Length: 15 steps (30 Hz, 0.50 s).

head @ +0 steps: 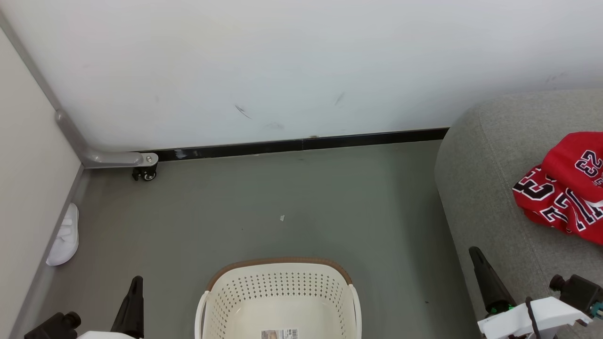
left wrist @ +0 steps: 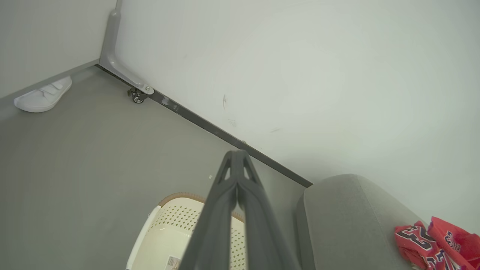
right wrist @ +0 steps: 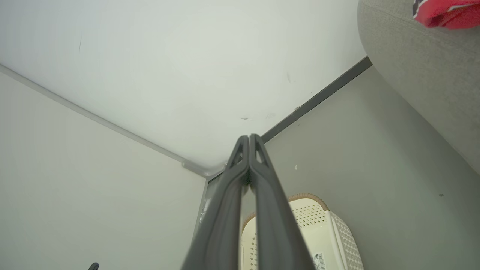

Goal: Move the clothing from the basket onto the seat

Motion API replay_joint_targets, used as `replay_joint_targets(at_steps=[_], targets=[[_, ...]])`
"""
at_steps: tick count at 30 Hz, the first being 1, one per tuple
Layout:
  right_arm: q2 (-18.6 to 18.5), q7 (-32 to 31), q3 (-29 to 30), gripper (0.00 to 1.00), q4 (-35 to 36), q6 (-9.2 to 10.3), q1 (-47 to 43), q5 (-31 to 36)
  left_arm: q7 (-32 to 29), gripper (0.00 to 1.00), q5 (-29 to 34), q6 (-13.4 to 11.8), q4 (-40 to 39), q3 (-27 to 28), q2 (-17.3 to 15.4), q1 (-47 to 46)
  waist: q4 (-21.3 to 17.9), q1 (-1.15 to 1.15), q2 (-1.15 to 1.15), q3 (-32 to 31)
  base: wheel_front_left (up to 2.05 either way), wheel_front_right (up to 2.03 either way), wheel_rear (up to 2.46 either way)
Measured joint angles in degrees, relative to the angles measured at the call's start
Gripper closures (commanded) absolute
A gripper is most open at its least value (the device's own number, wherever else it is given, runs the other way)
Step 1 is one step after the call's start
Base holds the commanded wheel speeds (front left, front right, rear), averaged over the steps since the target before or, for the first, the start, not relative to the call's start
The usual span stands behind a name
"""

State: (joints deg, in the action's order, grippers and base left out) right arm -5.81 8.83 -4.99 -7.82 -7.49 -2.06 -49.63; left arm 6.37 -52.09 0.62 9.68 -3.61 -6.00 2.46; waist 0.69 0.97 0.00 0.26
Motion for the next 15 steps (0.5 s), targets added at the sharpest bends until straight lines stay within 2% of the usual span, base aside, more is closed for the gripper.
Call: replay_joint_targets(at_steps=[7, 15], targets=[[-0.08, -1.27, 0.64, 1.0, -0.54, 0.0, 0.16, -5.73, -1.54, 1.0, -4.83, 0.6, 0.52, 0.92, 0.29, -0.86, -0.08, 0.01, 0.0, -0.27, 0.0, 0.0, 0.0], [-0.13, -2.36, 1.32, 1.0, -1.92, 0.0, 0.26, -12.13, -2.87, 1.0, -10.22, 1.52, 1.36, 1.79, 0.59, -1.01, -0.17, -0.36, 0.0, -0.26, 0.0, 0.0, 0.0]])
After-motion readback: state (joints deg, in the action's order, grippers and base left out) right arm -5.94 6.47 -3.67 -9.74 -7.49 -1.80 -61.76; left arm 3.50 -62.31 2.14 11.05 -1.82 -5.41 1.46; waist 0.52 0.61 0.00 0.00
